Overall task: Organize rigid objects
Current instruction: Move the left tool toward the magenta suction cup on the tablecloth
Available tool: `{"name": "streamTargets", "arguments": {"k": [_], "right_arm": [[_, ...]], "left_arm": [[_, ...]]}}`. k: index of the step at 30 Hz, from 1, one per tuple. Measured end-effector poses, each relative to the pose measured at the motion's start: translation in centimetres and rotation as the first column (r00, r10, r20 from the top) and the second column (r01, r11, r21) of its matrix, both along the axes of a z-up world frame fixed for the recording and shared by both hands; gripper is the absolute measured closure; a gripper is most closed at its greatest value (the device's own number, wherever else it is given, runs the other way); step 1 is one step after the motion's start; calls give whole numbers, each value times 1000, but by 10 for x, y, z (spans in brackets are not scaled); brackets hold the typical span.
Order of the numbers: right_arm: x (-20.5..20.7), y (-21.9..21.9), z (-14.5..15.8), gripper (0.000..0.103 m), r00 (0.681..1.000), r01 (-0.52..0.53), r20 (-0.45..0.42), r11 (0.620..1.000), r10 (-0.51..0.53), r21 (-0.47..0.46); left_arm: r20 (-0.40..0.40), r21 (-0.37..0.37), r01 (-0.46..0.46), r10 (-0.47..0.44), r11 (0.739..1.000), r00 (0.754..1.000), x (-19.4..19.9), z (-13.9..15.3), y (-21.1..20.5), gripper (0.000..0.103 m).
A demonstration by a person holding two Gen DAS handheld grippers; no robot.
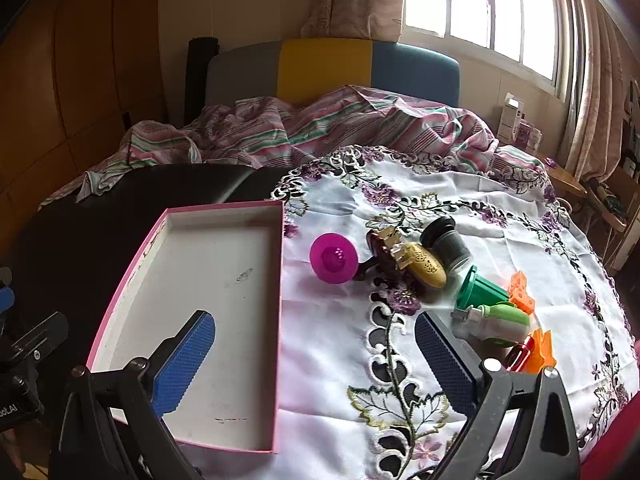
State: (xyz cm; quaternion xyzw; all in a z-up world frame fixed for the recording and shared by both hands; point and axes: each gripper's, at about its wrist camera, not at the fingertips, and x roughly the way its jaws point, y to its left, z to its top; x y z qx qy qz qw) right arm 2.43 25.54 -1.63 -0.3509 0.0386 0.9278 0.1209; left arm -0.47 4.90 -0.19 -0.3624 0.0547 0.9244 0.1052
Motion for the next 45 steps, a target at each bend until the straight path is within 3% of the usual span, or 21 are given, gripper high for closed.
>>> {"name": "streamTargets", "arguments": {"k": [15,19,26,31,36,39,45], "right_arm": [[8,64,12,1,995,96,-6,994,-96,-56],[15,112,20,0,985,168,-16,977,-172,-132],[25,192,9,0,939,342,15,932,-343,-119],[35,220,-3,0,915,397,29,883,-403,-250],[34,219,-4,0,924,376,33,886,-382,-271],[34,219,-4,0,927,369,31,889,-375,-272],[29,217,-5,0,933,355,39,899,-357,-258]], "left_arm": [[28,18,125,-125,992,992,1,-5,35,0],[60,42,195,-197,980,979,-6,-7,50,0],[71,50,308,-311,950,948,-21,-4,89,0],[66,-2,433,-432,901,899,-42,-2,134,1],[86,-97,557,-550,825,830,-70,-17,189,6],[117,-132,586,-574,800,810,-87,-30,215,12],[160,-192,638,-618,745,770,-104,-53,247,13]]}}
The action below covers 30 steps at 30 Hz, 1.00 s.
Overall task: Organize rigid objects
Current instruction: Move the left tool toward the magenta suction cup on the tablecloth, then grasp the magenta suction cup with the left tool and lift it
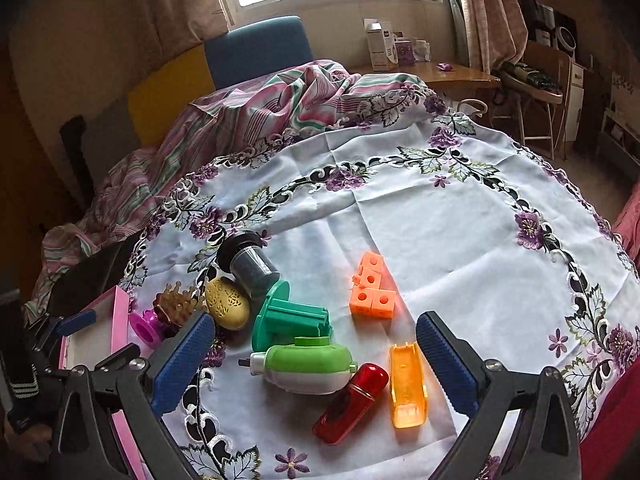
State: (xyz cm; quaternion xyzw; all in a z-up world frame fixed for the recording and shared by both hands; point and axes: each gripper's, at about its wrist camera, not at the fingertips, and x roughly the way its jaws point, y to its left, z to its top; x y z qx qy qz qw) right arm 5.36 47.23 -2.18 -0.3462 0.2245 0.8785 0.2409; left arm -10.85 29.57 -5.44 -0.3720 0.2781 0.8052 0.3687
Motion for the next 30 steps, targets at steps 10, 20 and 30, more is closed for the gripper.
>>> {"name": "streamTargets", "arguments": {"k": [10,20,30], "right_arm": [[-5,-3,-1,0,1000,-29,10,1000,29,-1],[-12,-13,-7,11,996,-75,53,997,74,15],[-35,-50,-16,11,961,-257,110,966,254,8]], "left_arm": [[72,-58,36,-32,998,997,-30,-29,19,46],[89,94,-23,14,995,996,-18,-11,-4,47],[142,249,-116,82,962,986,14,24,-70,46]]}}
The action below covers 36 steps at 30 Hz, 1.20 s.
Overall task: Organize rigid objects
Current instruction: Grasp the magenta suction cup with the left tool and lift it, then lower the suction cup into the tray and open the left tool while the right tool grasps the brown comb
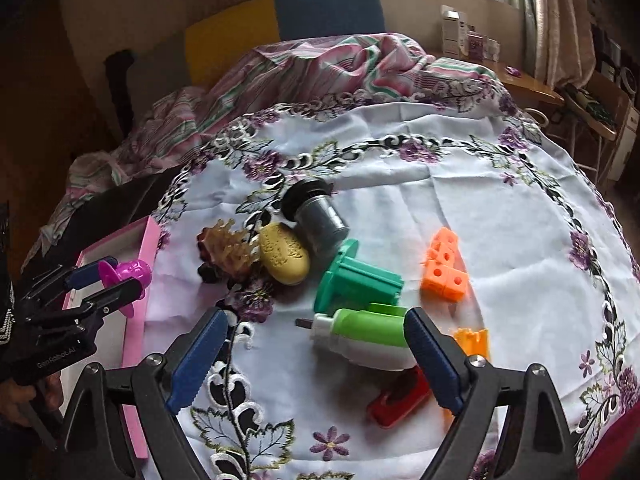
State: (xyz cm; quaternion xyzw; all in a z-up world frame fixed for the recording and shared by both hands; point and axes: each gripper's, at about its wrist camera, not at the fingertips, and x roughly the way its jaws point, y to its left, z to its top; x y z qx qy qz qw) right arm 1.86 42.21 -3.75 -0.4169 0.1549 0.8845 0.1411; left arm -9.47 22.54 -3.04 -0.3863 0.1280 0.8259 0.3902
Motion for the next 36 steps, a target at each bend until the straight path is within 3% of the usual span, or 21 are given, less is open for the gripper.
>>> {"name": "streamTargets", "arguments": {"k": [6,14,15,18,29,36], "right_arm": [[-51,-39,1,11,988,-154,33,985,152,81],[-121,-56,-26,14,972,-210,134,965,191,154],[-127,-56,-32,18,970,-213,154,964,189,157],[-138,-61,-47,61,957,-235,210,957,198,172],[-70,-70,-26,61,959,-255,165,959,233,128],[-51,-70,-38,61,956,-255,179,961,232,112]], "left_arm": [[11,52,-96,96,994,995,9,13,-49,46],[40,80,-199,197,977,980,17,12,-111,46],[47,81,-212,209,974,977,18,10,-117,46],[71,81,-249,243,965,967,20,4,-133,46],[98,77,-328,320,941,942,13,-6,-155,46],[69,45,-361,357,932,932,-11,-6,-146,46]]}}
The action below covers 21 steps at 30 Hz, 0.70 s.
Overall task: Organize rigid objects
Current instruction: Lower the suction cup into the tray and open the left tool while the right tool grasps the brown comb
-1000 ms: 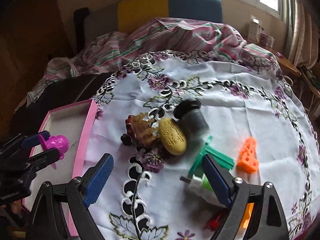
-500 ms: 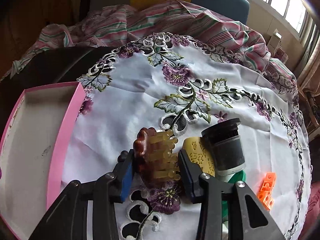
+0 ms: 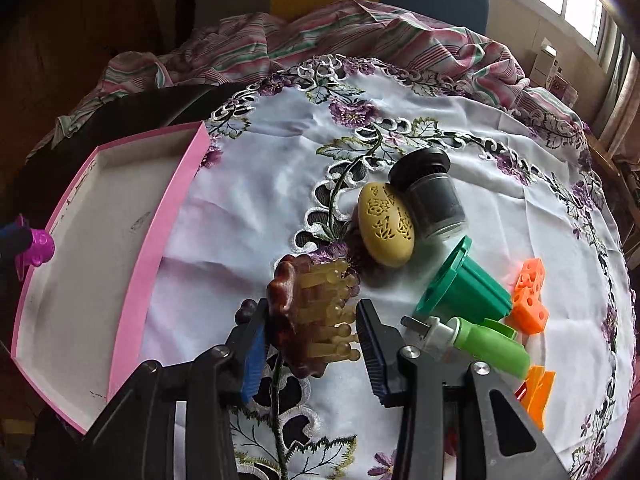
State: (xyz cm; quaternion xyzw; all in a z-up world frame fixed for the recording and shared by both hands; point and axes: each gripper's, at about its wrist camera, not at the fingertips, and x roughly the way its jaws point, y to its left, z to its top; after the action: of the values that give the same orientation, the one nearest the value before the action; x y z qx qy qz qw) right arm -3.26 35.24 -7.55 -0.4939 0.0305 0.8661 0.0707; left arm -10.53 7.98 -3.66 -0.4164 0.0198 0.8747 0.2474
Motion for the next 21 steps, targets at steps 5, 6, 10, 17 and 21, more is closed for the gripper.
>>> {"name": "streamTargets", "arguments": {"k": [5,6,10,17,21], "right_arm": [[1,-4,5,61,999,-30,-27,1000,29,-10],[1,-4,4,61,999,-30,-23,1000,30,-4],[0,-4,2,61,999,-32,-15,1000,32,0],[-3,-9,-5,61,999,-48,12,999,48,25],[-3,-10,-5,61,999,-50,9,998,50,26]], "left_arm": [[11,-30,-36,37,999,999,-27,-6,7,46],[11,-40,-41,41,998,999,-32,-7,9,46],[-27,-88,-48,45,995,999,-50,-12,20,46],[-49,-157,-65,58,985,997,-74,-28,34,46],[-53,-146,-82,75,986,996,-76,-29,32,31]]}}
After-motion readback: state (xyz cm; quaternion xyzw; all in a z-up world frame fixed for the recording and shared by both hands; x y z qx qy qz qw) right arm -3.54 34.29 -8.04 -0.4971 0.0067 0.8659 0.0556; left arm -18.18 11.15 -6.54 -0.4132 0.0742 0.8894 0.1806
